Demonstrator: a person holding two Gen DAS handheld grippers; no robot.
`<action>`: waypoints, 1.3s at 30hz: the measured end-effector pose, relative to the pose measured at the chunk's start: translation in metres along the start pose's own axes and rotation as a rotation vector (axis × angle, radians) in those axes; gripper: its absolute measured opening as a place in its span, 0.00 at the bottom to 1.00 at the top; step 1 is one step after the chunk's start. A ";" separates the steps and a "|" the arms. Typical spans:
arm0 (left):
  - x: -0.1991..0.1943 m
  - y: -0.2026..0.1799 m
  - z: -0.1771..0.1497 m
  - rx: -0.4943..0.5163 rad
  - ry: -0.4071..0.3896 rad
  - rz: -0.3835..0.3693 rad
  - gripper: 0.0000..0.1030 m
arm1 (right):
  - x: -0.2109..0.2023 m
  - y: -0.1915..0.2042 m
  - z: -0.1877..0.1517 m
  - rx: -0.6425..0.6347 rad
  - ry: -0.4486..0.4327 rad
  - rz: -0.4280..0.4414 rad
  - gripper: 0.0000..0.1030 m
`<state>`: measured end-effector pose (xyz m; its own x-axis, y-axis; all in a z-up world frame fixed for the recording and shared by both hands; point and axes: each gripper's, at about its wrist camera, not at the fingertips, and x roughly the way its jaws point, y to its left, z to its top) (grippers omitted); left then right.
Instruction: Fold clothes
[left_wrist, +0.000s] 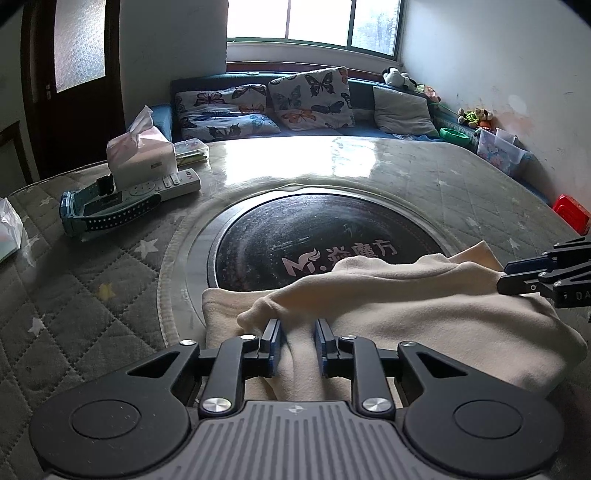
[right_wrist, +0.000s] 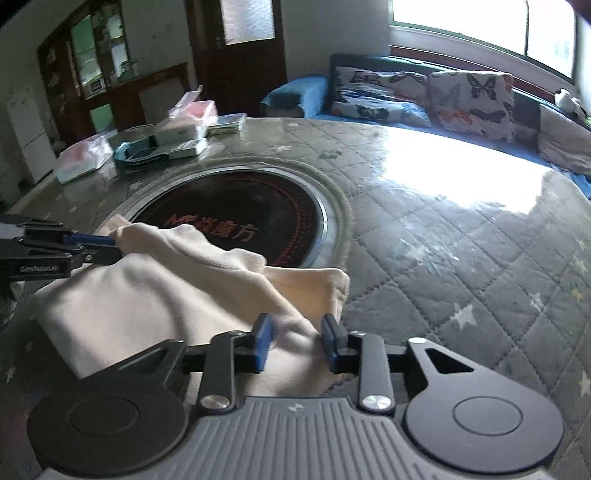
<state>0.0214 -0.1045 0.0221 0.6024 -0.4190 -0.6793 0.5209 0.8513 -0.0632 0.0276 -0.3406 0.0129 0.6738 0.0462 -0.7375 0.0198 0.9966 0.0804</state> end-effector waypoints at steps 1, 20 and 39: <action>0.000 0.000 0.000 0.002 -0.001 0.001 0.22 | 0.001 0.000 0.000 0.002 -0.001 -0.001 0.28; -0.001 -0.002 -0.002 0.021 -0.007 0.007 0.23 | -0.002 0.021 0.016 -0.112 -0.070 -0.095 0.10; -0.042 -0.024 -0.017 0.069 -0.043 -0.051 0.26 | -0.027 0.039 0.015 -0.191 -0.021 0.096 0.10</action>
<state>-0.0265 -0.1025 0.0400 0.5986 -0.4756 -0.6446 0.5910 0.8054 -0.0454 0.0208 -0.3044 0.0461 0.6811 0.1418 -0.7183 -0.1840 0.9827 0.0195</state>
